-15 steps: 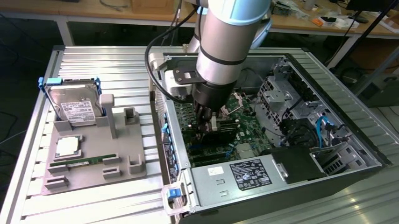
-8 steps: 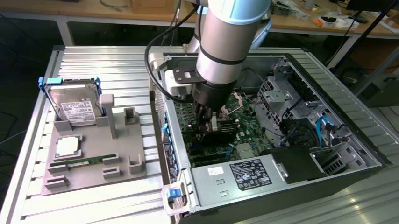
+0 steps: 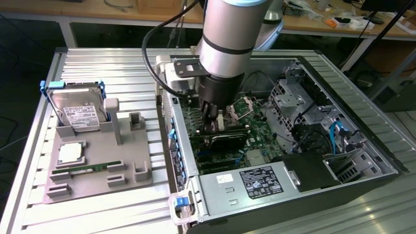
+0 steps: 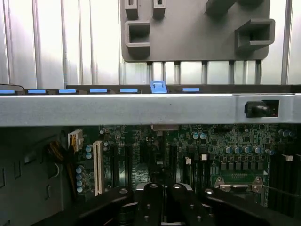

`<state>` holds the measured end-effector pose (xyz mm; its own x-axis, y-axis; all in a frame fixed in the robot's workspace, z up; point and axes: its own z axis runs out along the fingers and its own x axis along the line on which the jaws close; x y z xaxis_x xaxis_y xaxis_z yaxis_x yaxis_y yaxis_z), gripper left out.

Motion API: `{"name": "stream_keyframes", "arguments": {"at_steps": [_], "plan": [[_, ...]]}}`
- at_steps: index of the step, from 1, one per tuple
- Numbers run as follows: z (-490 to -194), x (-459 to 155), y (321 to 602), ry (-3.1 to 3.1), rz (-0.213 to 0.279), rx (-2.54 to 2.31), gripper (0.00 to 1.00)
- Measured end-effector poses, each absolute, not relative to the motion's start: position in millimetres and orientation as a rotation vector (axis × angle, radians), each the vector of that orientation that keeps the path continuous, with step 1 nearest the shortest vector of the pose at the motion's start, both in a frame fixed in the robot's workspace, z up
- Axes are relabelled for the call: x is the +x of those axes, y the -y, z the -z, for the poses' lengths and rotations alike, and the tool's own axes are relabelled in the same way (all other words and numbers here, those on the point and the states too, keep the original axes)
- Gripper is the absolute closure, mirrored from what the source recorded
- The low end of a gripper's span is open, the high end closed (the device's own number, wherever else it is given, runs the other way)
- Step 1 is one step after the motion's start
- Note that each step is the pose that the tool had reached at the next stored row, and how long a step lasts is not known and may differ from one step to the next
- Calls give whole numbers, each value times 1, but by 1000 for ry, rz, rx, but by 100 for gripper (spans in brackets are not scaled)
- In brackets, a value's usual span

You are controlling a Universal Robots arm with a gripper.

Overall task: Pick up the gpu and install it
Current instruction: 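Press down on the gpu until it lock into place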

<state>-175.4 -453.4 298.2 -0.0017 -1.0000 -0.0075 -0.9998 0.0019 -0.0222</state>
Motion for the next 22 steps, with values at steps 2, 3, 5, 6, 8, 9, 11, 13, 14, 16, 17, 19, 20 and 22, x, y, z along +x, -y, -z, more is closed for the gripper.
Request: {"name": "stream_keyframes", "arguments": {"at_steps": [2, 3, 5, 6, 8, 9, 11, 13, 14, 16, 17, 19, 20, 22], "plan": [[-298, -179, 453, -2208, 16, -2205, 89], [-297, -182, 453, -2208, 17, -2204, 89], [-293, -182, 453, -2208, 17, -2205, 89], [-291, -183, 453, -2208, 17, -2204, 89], [-289, -185, 453, -2208, 17, -2205, 89], [-289, -186, 453, -2208, 17, -2205, 89], [-287, -187, 453, -2208, 17, -2205, 89], [-284, -187, 453, -2208, 17, -2205, 89], [-282, -187, 453, -2208, 17, -2205, 89], [-279, -188, 453, -2208, 17, -2205, 89], [-279, -188, 453, -2208, 17, -2205, 89], [-279, -188, 453, -2208, 17, -2205, 89], [-278, -188, 453, -2208, 17, -2205, 89], [-277, -188, 453, -2209, 19, -2206, 89]]}}
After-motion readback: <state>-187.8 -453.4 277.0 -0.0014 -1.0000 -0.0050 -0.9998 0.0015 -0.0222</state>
